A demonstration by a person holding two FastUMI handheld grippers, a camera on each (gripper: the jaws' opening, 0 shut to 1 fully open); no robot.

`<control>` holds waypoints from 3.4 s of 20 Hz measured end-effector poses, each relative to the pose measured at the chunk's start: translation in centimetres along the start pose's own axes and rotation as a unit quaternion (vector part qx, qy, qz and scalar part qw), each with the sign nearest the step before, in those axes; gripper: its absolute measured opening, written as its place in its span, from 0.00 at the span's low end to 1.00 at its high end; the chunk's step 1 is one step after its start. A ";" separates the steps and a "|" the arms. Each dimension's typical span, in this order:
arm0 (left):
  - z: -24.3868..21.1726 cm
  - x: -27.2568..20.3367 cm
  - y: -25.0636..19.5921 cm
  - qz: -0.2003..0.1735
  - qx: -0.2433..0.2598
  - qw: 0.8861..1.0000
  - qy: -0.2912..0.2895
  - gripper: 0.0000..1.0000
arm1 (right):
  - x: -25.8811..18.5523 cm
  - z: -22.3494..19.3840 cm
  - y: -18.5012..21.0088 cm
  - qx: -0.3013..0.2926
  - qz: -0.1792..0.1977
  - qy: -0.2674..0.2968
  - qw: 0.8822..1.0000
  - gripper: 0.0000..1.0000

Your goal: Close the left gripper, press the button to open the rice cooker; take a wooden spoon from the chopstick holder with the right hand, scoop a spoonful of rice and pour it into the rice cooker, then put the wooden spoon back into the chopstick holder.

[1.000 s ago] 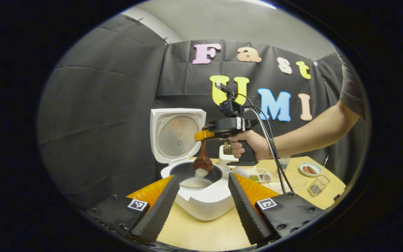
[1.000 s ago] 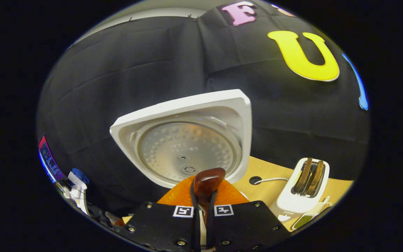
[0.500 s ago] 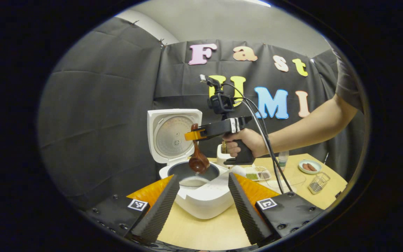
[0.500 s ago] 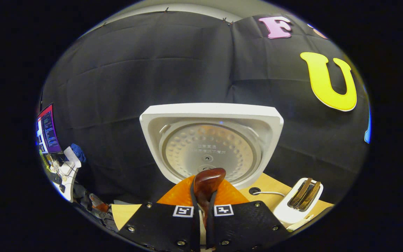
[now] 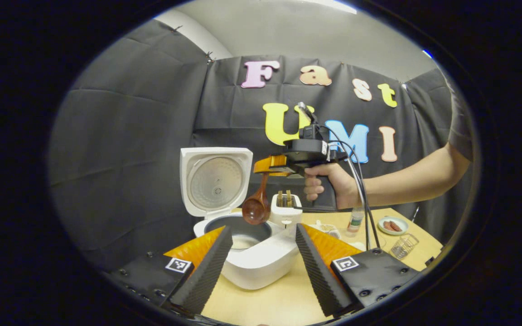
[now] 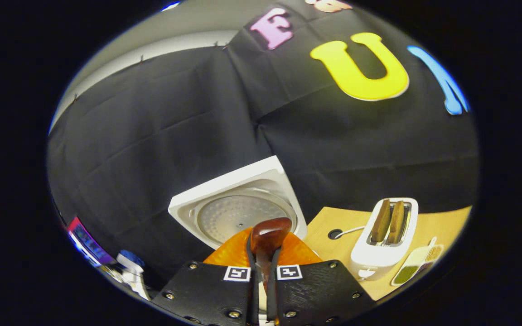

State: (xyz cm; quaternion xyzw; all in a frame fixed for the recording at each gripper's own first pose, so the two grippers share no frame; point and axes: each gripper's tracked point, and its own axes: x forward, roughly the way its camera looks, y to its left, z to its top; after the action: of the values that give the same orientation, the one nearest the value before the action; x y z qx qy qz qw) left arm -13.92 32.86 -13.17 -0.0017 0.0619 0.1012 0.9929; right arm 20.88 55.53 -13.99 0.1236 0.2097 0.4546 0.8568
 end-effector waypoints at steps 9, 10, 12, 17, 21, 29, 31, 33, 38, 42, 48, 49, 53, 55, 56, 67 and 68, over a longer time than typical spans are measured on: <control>2.3 1.6 -4.1 -0.046 0.008 0.999 -0.012 0.96 | -9.4 4.6 -5.9 0.196 -0.012 -0.077 0.978 0.07; 2.5 1.8 -4.4 -0.053 0.014 0.998 -0.013 0.96 | -10.6 5.1 -6.6 0.202 -0.016 -0.088 0.975 0.07; 2.9 2.2 -5.5 -0.068 0.021 0.997 -0.013 0.96 | -13.2 5.7 -8.6 0.217 -0.029 -0.105 0.970 0.07; 3.4 3.8 -9.2 -0.107 0.026 0.994 -0.013 0.96 | -19.8 6.7 -12.8 0.247 -0.057 -0.148 0.956 0.07; 3.6 4.9 -12.5 -0.134 0.026 0.990 -0.016 0.97 | -25.9 5.7 -16.3 0.267 -0.091 -0.177 0.943 0.07; 3.6 6.1 -18.5 -0.176 0.036 0.984 -0.008 0.96 | -37.0 3.3 -22.4 0.305 -0.152 -0.225 0.913 0.07; 3.7 6.4 -19.7 -0.181 0.037 0.983 -0.008 0.97 | -39.2 2.9 -23.5 0.300 -0.165 -0.232 0.910 0.07; 3.9 6.7 -20.9 -0.184 0.037 0.982 -0.010 0.99 | -41.4 2.2 -24.6 0.294 -0.181 -0.237 0.908 0.07; 4.5 6.9 -23.5 -0.188 0.034 0.982 -0.013 0.96 | -47.0 0.5 -27.7 0.298 -0.225 -0.255 0.892 0.07; 4.5 7.0 -24.7 -0.190 0.037 0.981 -0.009 0.97 | -50.6 -1.0 -30.0 0.305 -0.255 -0.265 0.878 0.07; 3.9 7.1 -25.4 -0.188 0.034 0.982 0.003 0.97 | -54.9 -4.4 -32.3 0.275 -0.331 -0.249 0.868 0.07; 3.9 7.1 -25.6 -0.188 0.035 0.982 0.006 0.97 | -55.3 -5.0 -32.7 0.266 -0.345 -0.242 0.867 0.07; 3.9 6.7 -26.0 -0.190 0.042 0.981 0.010 0.97 | -55.7 -7.0 -33.3 0.232 -0.384 -0.214 0.868 0.07; 3.8 6.5 -26.0 -0.189 0.045 0.981 0.013 0.97 | -55.1 -8.0 -33.6 0.213 -0.400 -0.196 0.870 0.07; 3.6 6.6 -25.8 -0.187 0.043 0.981 0.016 0.97 | -54.8 -8.7 -34.0 0.202 -0.410 -0.186 0.870 0.07; 3.1 5.7 -23.7 -0.158 0.029 0.987 0.030 0.98 | -49.8 -13.4 -36.4 0.121 -0.464 -0.112 0.870 0.07; 3.1 5.7 -23.6 -0.156 0.028 0.987 0.030 0.98 | -49.7 -13.1 -36.2 0.107 -0.464 -0.116 0.872 0.07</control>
State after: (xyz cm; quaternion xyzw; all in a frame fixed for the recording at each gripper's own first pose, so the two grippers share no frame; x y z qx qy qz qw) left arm -3.27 10.92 -11.00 0.0138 0.0935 -0.0572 0.9939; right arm 16.25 -5.64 -27.82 0.1545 0.1897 -0.0381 0.9689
